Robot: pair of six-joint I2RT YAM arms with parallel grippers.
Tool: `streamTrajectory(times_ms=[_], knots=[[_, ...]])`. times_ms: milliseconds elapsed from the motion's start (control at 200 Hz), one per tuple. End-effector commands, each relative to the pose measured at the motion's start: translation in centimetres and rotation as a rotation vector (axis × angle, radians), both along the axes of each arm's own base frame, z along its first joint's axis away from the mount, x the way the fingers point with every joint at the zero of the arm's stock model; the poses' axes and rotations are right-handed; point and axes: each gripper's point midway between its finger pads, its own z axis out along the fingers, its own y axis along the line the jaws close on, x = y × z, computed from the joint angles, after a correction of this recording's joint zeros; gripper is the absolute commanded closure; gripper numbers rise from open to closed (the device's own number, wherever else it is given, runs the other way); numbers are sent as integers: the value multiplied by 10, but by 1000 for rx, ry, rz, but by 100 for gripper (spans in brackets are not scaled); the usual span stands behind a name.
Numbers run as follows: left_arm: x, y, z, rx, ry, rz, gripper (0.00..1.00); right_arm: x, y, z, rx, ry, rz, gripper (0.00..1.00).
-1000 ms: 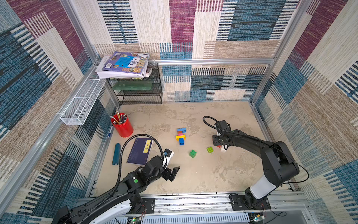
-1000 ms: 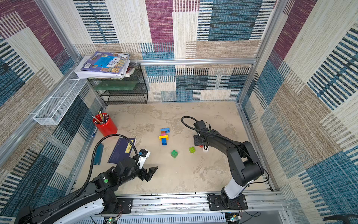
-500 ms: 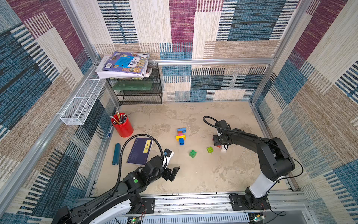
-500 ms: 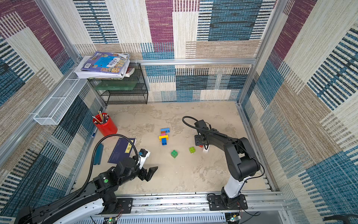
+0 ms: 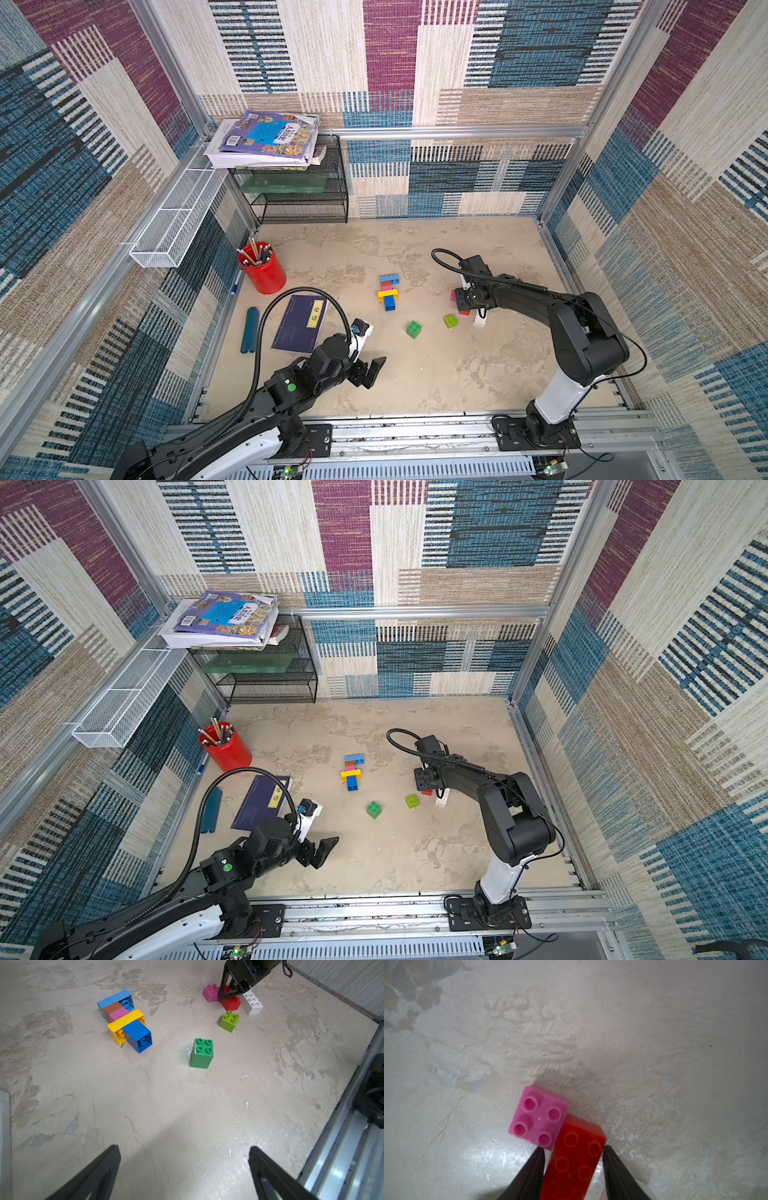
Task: Assemble the letter f with lego
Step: Pick up the lego brick from the center of the board.
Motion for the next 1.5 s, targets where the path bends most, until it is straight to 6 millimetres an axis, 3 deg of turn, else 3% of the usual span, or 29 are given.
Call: streamTrajectory(times_ms=[0,315,501,981,1317,1497], knots=[[2,1,1,7,-21,3,1,-1,-2,-4,-7,12,-13,50],[2,1,1,7,-19,2,1,-2,-4,0,-7,-1,-27,49],[2,1,1,6,-20,0,1,-2,-4,5,-2,-13,-26,53],[2,1,1,5,-18,2,1,-7,-5,-4,-2,21,-26,62],[1,0,2,3,-17,-1,1,-3,-5,23,23,-38,-35,67],[0,-1,3,2,-13,-11,1,-3,8,43,54,-65,11,67]])
